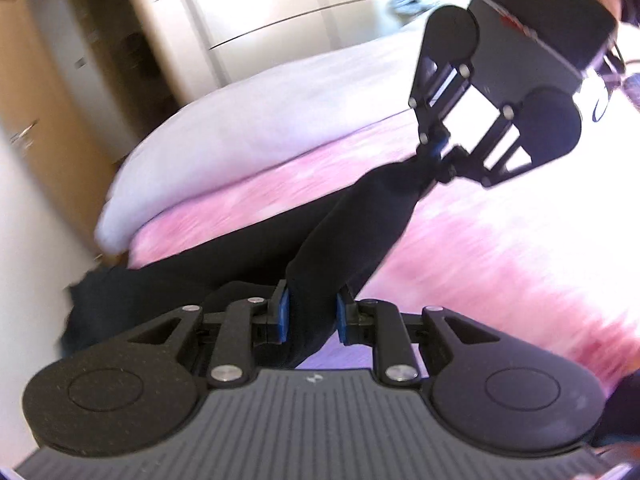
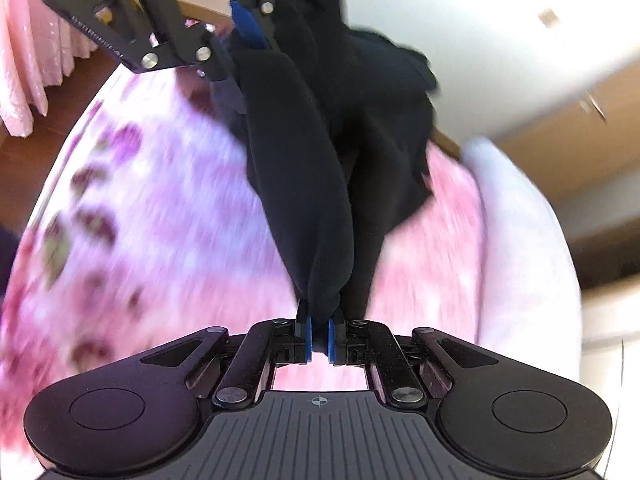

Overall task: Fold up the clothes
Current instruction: 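Grasp the black jacket with the right gripper while the left gripper grasps it too, then lift the black jacket off the pile with both grippers and shake it out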

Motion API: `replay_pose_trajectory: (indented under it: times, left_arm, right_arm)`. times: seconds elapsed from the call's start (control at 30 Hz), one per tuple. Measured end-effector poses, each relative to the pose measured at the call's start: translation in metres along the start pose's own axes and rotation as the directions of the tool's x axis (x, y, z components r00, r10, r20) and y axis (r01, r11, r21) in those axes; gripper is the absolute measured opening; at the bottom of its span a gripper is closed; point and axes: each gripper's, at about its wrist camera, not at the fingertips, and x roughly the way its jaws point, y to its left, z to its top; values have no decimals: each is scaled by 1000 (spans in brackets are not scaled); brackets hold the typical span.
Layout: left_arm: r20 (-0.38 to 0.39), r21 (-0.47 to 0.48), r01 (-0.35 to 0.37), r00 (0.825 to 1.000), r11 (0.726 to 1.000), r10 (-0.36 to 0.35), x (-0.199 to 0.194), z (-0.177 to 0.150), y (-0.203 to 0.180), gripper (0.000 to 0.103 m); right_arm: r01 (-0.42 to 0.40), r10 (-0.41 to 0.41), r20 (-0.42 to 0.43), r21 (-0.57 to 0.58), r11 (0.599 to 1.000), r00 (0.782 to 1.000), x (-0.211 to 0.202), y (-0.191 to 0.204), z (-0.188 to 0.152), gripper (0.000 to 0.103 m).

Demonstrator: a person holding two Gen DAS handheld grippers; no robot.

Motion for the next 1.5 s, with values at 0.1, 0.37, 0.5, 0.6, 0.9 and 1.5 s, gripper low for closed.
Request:
replay_pose_trajectory:
  times: [0.1, 0.37, 0.5, 0.6, 0.9, 1.5]
  left_arm:
    - [22, 23, 92, 995, 995, -93, 9, 35, -77, 18]
    - [-51, 86, 425, 905, 901, -422, 56, 108, -307, 22]
    - [-124, 80, 537, 841, 840, -526, 73, 125, -355, 28]
    - [-147, 118, 547, 835, 829, -530, 76, 125, -337, 53]
    - [-284, 458, 506, 862, 731, -419, 183, 114, -311, 77]
    - [-410, 783, 579, 754, 225, -514, 316, 122, -345, 8]
  right_arm:
    - [58, -53, -52, 83, 995, 997, -41, 13, -68, 5]
    - [151, -97, -268, 188, 970, 958, -110, 63, -283, 5]
    - [146, -53, -329, 265, 953, 943, -121, 84, -355, 10]
    - [147, -28, -341, 330, 933, 940, -126, 103, -378, 44]
    - [265, 75, -346, 825, 499, 935, -133, 127, -386, 68]
    - [18, -47, -76, 686, -727, 996, -62, 192, -329, 86]
